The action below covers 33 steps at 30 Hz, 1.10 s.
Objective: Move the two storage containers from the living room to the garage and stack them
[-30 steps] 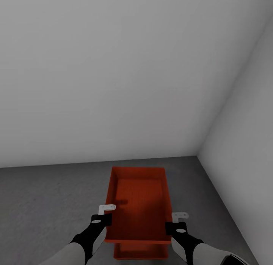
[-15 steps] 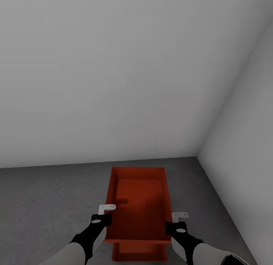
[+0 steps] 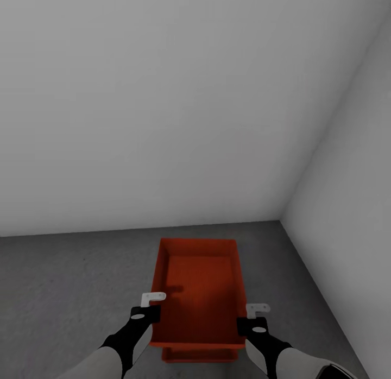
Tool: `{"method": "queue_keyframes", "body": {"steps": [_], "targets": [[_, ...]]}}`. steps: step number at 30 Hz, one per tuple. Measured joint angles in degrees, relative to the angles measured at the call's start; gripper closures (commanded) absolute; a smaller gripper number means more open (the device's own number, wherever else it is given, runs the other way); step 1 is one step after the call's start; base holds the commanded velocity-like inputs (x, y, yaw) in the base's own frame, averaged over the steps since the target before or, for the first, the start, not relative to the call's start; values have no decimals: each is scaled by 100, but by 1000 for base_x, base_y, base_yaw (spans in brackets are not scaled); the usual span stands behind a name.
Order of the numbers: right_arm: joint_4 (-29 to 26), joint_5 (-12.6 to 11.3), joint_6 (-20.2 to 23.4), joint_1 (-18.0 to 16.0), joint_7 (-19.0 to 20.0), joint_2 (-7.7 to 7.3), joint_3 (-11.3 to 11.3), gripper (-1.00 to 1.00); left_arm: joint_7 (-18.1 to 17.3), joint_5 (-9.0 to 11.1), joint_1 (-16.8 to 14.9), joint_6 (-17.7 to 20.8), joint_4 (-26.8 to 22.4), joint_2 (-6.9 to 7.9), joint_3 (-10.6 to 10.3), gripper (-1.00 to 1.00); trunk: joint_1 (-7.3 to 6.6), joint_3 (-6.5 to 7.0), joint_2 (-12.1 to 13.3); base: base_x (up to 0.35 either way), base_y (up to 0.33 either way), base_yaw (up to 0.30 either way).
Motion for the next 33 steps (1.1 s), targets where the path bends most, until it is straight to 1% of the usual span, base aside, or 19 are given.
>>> {"method": "queue_keyframes", "body": {"steps": [13, 19, 33], "targets": [[23, 11, 5, 0, 1, 7, -6, 100, 2, -5, 0, -1, 23, -2, 8, 100, -1, 0, 0, -4, -1, 0], [11, 8, 3, 0, 0, 3, -5, 100, -1, -9, 0, -1, 12, -2, 11, 100, -1, 0, 0, 0, -133, 0], [15, 3, 6, 0, 2, 4, 0, 100, 2, 0, 0, -1, 19, -1, 5, 100, -1, 0, 0, 0, -8, 0]]}}
